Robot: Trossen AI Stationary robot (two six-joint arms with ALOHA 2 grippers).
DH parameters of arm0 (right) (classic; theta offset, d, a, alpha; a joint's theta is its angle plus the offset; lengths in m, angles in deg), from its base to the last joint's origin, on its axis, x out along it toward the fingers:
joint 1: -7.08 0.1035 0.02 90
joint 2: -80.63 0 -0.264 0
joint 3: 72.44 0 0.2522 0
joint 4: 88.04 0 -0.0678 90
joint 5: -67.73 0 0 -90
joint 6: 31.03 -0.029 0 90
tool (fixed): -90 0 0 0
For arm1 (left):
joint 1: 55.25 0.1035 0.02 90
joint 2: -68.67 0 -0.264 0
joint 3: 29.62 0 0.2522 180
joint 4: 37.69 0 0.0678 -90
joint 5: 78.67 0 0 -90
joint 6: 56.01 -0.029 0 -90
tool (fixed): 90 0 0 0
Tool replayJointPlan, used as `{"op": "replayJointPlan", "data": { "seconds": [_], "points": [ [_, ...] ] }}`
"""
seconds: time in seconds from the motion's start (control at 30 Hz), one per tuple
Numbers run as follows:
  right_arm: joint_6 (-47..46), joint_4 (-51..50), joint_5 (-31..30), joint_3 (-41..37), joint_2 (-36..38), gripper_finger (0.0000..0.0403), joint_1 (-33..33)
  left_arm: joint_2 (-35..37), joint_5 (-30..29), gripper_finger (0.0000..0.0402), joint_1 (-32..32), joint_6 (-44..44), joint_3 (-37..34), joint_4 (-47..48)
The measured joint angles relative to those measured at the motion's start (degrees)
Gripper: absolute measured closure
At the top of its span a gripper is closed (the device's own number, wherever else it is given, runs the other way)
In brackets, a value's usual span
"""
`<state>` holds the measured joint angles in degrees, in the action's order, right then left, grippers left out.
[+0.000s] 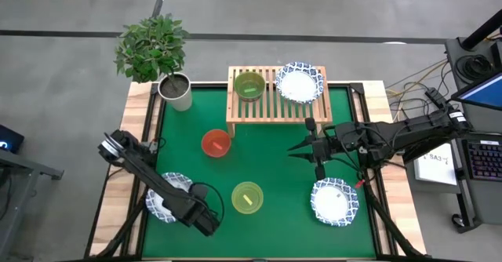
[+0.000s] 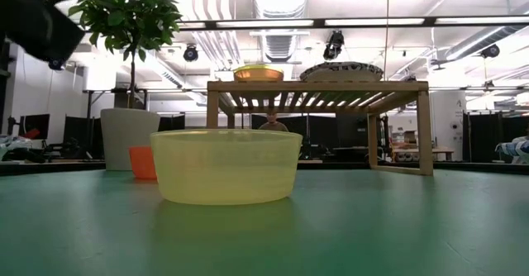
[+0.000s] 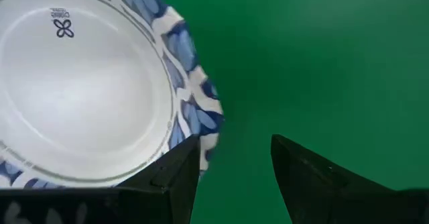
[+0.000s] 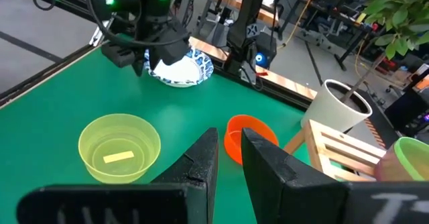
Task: Place and stack bowls onto a shelf
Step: Stack the left white patterned bowl on top of the white patterned bowl on the shelf
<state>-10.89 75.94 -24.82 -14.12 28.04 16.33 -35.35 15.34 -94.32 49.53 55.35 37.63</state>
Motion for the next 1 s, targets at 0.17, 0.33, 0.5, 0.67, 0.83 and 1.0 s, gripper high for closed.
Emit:
{"op": "replayJointPlan", "data": {
  "seconds": [0.17, 0.33, 0.5, 0.67, 0.83, 1.0],
  "points": [
    [0.0, 0.02, 0.0, 0.0, 0.02, 0.0346, 0.0, -2.06, -0.33, 0.0235, -0.14, -0.77, -0.36, 1.38],
    [-0.03, 0.02, 0.0, 0.0, 0.0, 0.0346, -0.02, -3.37, -0.5, 0.0235, -0.27, -1.51, -0.45, 1.61],
    [-0.66, -0.02, -0.02, 0.0, 0.0, 0.0346, -0.02, -4.67, -0.5, 0.0244, -0.65, -2.77, -0.47, 2.47],
    [-3.02, -0.64, -0.04, 0.0, 0.02, 0.0346, -0.02, -5.06, -0.46, 0.0303, -0.64, -5.76, -0.13, 3.0],
    [-7.06, -2.52, -0.07, 0.02, 0.02, 0.0346, 0.54, -4.89, -0.47, 0.039, -0.37, -14.85, 3.22, 5.83],
    [-9.11, -6.73, 0.04, 0.02, 0.5, 0.0346, 3.6, -4.88, -4.47, 0.0392, 0.18, -31.6, 10.95, 11.31]
  ]
}}
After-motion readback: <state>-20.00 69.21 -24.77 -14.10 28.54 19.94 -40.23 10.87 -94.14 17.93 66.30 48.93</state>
